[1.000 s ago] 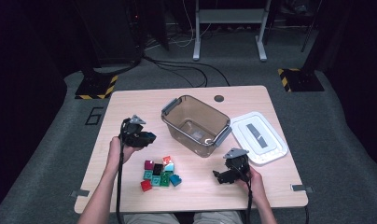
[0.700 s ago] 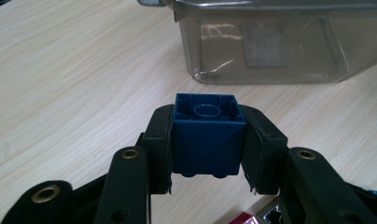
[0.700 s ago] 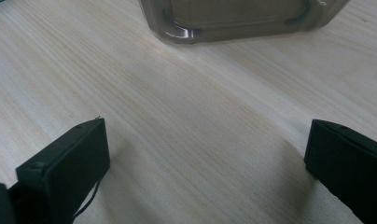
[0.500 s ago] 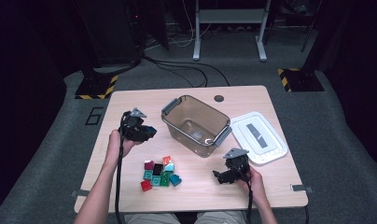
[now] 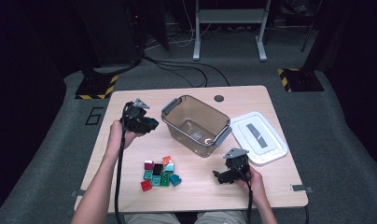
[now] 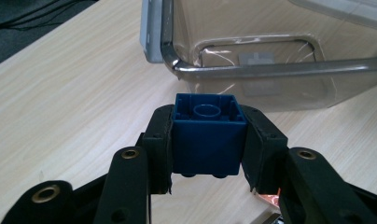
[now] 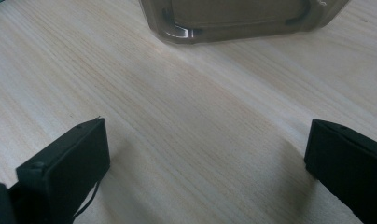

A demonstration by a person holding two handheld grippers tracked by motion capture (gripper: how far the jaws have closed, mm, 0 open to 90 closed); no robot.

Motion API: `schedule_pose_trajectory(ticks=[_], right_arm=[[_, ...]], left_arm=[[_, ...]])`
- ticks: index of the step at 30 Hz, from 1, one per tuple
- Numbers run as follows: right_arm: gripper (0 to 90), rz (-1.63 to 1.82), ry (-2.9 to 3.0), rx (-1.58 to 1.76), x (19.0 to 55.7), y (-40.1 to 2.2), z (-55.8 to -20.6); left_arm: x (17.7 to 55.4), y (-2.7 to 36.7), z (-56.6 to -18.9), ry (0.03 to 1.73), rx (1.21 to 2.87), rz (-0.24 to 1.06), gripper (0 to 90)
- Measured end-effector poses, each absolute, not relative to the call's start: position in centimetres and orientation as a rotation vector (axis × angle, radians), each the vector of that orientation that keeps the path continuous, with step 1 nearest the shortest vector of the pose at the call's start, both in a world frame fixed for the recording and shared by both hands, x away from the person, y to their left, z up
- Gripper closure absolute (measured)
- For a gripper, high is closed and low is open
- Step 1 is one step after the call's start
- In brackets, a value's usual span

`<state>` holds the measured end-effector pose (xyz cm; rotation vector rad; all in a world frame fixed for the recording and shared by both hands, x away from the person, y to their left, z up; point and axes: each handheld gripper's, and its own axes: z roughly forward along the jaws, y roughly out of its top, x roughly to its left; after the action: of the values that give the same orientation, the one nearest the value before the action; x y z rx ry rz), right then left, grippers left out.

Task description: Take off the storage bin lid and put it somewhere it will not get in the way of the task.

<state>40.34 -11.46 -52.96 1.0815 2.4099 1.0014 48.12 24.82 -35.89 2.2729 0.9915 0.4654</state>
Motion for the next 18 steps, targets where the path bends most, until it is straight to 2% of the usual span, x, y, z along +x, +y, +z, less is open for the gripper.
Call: schedule_pose_trajectory(ticks=[18], right_arm=[[0.0, 1.001, 2.411, 1.079, 40.4, -11.5, -53.0]], left_arm=[[50.2, 21.9, -32.3, 0.94, 2.303, 0.515, 58.5]])
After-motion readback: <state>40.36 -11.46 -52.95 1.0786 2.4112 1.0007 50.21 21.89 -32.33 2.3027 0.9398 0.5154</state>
